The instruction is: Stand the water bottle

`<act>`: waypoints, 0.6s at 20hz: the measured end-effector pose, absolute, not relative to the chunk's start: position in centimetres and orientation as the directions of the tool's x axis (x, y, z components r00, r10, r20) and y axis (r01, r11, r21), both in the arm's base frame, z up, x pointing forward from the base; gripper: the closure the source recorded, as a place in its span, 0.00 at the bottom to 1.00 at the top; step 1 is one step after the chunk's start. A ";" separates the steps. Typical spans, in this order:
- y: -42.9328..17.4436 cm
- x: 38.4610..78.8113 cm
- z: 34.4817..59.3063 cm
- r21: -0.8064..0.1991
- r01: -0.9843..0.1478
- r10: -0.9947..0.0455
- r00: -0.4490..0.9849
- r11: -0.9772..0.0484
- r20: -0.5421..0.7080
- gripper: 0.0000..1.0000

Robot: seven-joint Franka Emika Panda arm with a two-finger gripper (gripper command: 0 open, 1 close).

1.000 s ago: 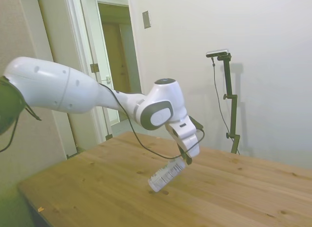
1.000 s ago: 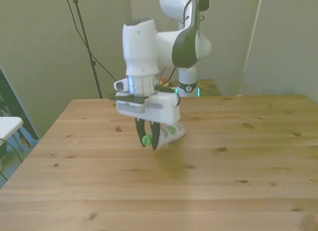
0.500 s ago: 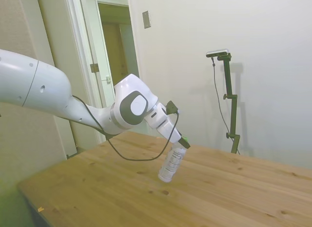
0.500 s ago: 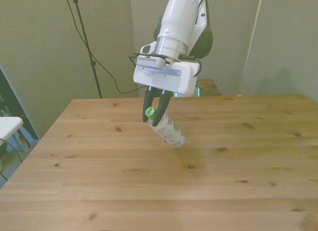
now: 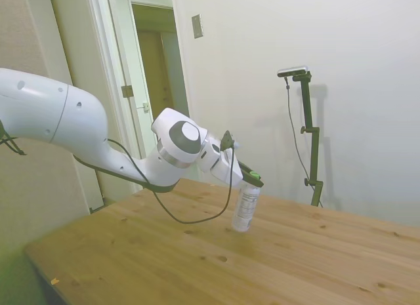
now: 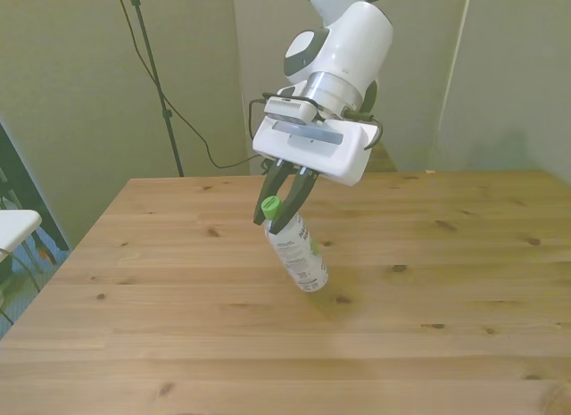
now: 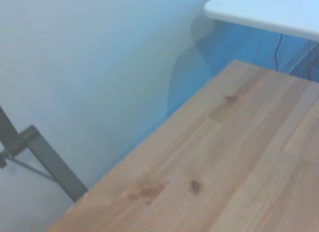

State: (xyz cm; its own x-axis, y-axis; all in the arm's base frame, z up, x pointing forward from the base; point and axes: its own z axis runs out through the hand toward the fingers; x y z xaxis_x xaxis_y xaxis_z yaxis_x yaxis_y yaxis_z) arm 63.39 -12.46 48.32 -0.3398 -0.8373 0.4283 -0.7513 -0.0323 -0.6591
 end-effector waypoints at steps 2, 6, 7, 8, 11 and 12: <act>-12.6 64.8 48.7 -0.682 -0.730 -0.816 -0.374 -0.034 0.440 1.00; -12.2 67.7 48.7 -0.713 -0.700 -0.773 -0.439 -0.026 0.459 1.00; -12.0 68.4 48.6 -0.718 -0.696 -0.765 -0.451 -0.020 0.459 1.00; -11.9 69.0 48.5 -0.721 -0.692 -0.758 -0.462 -0.015 0.460 1.00; -11.5 70.8 47.6 -0.732 -0.682 -0.739 -0.495 0.003 0.458 1.00; -11.4 71.3 47.2 -0.733 -0.680 -0.734 -0.503 0.012 0.456 1.00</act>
State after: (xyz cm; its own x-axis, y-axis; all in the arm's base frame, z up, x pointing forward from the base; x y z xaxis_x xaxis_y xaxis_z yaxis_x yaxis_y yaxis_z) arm 71.32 -11.38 47.17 -0.5032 -0.7343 0.4557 -0.6804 0.0115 -0.7328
